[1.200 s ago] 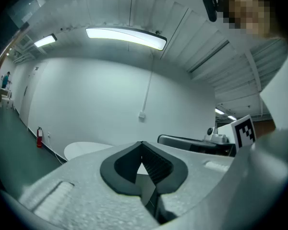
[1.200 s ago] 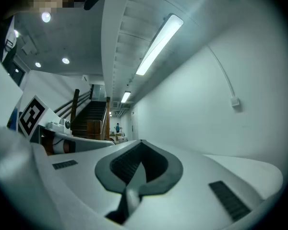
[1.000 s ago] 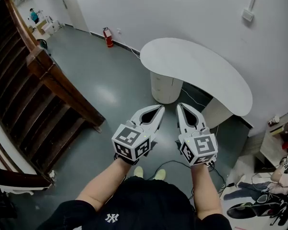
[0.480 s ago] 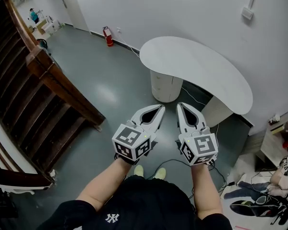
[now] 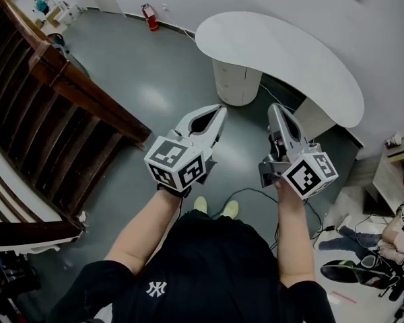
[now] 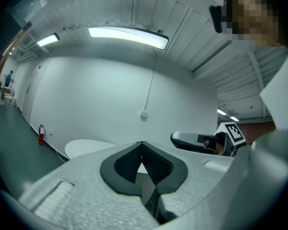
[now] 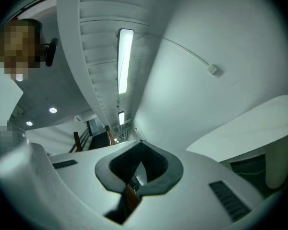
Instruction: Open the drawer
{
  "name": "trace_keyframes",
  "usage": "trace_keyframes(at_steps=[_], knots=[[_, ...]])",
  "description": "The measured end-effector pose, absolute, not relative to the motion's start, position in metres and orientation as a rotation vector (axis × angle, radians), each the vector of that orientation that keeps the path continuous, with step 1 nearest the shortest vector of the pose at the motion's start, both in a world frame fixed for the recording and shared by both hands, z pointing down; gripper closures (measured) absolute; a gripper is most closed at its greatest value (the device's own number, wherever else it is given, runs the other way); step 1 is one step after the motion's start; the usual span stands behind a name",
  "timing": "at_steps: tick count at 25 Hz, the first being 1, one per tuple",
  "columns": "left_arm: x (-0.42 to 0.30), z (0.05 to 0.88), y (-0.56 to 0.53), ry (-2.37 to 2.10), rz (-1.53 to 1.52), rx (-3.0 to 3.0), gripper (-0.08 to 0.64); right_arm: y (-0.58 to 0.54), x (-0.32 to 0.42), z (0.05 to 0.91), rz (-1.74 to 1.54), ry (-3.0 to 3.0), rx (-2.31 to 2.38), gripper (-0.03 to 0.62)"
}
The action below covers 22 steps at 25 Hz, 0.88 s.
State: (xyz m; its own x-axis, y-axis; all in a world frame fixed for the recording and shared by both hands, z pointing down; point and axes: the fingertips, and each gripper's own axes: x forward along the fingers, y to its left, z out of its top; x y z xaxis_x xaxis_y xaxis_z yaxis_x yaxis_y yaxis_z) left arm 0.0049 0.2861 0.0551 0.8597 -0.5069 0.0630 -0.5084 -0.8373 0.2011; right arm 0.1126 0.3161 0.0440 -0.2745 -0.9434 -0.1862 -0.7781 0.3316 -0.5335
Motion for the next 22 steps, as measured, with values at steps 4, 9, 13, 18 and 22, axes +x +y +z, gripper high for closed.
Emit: trace_keyframes(at_steps=[4,9,13,18,22], knots=[[0.005,0.065,0.282,-0.833,0.026,2.801,0.552,0.321,0.117,0.046,-0.394,2.191,-1.528,0.580],[0.012,0.074,0.278,-0.852,0.054,2.801,0.552,0.316,0.112,0.047,-0.349,2.257,-1.517,0.580],[0.017,0.081,0.267,-0.855,0.073,2.804,0.552,0.302,0.115,0.054,-0.367,2.264,-1.543,0.580],[0.020,0.095,0.241,-0.851,0.100,2.804,0.552,0.273,0.113,0.064,-0.378,2.295,-1.537,0.580],[0.017,0.111,0.203,-0.848,0.109,2.798,0.552,0.234,0.102,0.071,-0.345,2.317,-1.540,0.580]])
